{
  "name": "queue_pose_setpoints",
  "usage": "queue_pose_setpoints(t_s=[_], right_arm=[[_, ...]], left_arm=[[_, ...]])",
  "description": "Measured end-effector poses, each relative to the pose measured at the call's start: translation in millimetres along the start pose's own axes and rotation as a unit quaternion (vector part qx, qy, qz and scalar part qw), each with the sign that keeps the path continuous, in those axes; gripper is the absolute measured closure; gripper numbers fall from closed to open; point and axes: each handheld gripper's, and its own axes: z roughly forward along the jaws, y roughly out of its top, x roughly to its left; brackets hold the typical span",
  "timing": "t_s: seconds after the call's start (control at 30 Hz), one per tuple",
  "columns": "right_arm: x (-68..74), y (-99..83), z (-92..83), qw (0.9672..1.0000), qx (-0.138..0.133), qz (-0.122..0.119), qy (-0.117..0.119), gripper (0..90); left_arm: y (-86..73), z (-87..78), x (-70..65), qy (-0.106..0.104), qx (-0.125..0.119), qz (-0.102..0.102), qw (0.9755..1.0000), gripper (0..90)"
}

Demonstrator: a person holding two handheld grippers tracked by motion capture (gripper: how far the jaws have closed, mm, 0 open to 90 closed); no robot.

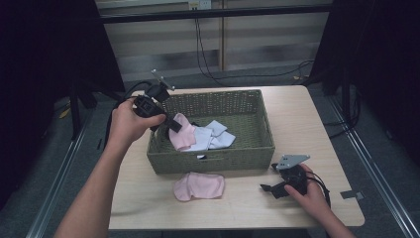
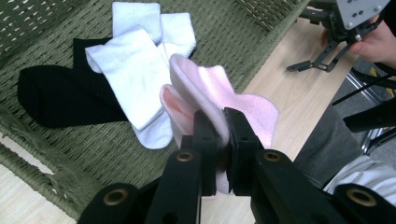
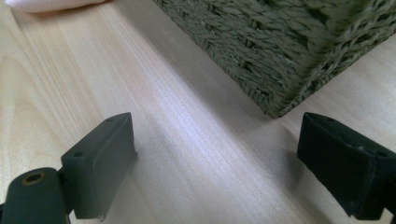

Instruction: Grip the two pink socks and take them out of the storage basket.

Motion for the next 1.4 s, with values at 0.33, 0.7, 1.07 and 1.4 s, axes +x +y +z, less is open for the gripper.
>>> queue_pose_setpoints(t_s=[0.33, 0.7, 1.07, 1.4], right_arm=[[0.3, 0.0, -0.2, 1.0, 0.001, 0.002, 0.001, 10.6], [0.4, -0.1, -0.3, 1.0, 0.003, 0.002, 0.001, 10.6], [0.3, -0.1, -0.2, 1.0, 0.002, 0.001, 0.001, 10.6], [0.3, -0.1, -0.2, 1.0, 0.002, 0.001, 0.001, 10.6]], left_arm=[[-6.7, 5.3, -10.5, -0.008, 0.001, 0.016, 0.9998, 84.1], [-14.4, 14.0, -26.0, -0.015, 0.004, 0.036, 0.9992, 84.0], [-23.9, 30.3, -37.5, -0.027, 0.004, 0.054, 0.9982, 83.8], [-31.5, 45.3, -46.2, -0.033, 0.001, 0.062, 0.9975, 83.6]])
